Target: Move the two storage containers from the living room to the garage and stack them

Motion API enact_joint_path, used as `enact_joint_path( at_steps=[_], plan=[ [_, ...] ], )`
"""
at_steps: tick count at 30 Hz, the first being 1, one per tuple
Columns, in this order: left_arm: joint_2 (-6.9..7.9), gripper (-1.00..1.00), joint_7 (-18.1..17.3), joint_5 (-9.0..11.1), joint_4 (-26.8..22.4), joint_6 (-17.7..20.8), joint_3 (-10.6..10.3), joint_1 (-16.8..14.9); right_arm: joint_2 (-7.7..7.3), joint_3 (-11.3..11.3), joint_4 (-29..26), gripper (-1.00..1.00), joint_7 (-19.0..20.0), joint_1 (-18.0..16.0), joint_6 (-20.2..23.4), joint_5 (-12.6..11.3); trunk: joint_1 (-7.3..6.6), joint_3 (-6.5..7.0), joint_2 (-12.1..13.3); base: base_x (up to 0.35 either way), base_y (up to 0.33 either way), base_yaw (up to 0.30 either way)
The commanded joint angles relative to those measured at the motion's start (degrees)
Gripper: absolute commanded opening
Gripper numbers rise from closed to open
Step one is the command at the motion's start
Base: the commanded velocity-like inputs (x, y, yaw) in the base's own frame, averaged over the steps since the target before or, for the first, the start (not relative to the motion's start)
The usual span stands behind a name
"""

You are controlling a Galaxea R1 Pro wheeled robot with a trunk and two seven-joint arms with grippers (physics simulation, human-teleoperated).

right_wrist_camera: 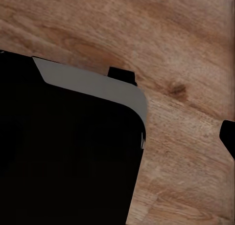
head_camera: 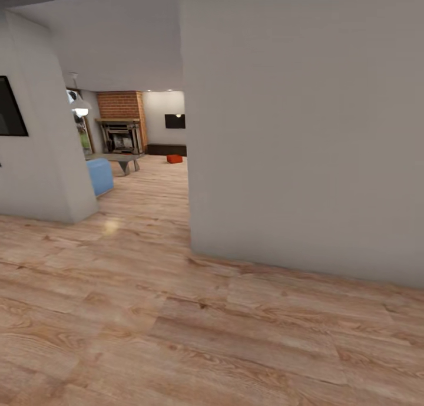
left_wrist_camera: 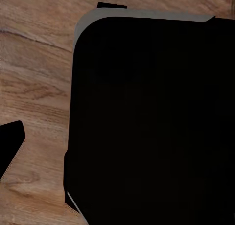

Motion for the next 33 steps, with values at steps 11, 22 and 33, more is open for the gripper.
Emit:
enact_joint_path(
  at_steps=[11, 22, 33],
  plan=[
    [-0.02, 1.0, -0.07, 0.47, 0.03, -0.19, 0.08, -0.02, 0.0, 0.55, 0.11, 1.0, -0.1, -0.04, -0.23, -0.29, 0.03, -0.06, -0.02, 0.322, 0.0, 0.0],
    [-0.02, 1.0, -0.07, 0.47, 0.03, -0.27, 0.11, -0.02, -0.02, 0.61, 0.11, 1.0, -0.1, -0.04, -0.23, -0.2, 0.03, -0.06, -0.02, 0.322, 0.0, 0.0],
    [-0.02, 1.0, -0.07, 0.47, 0.03, -0.23, 0.11, -0.02, -0.02, 0.58, 0.11, 1.0, -0.11, -0.04, -0.23, -0.2, 0.03, -0.06, -0.02, 0.322, 0.0, 0.0]
  ],
)
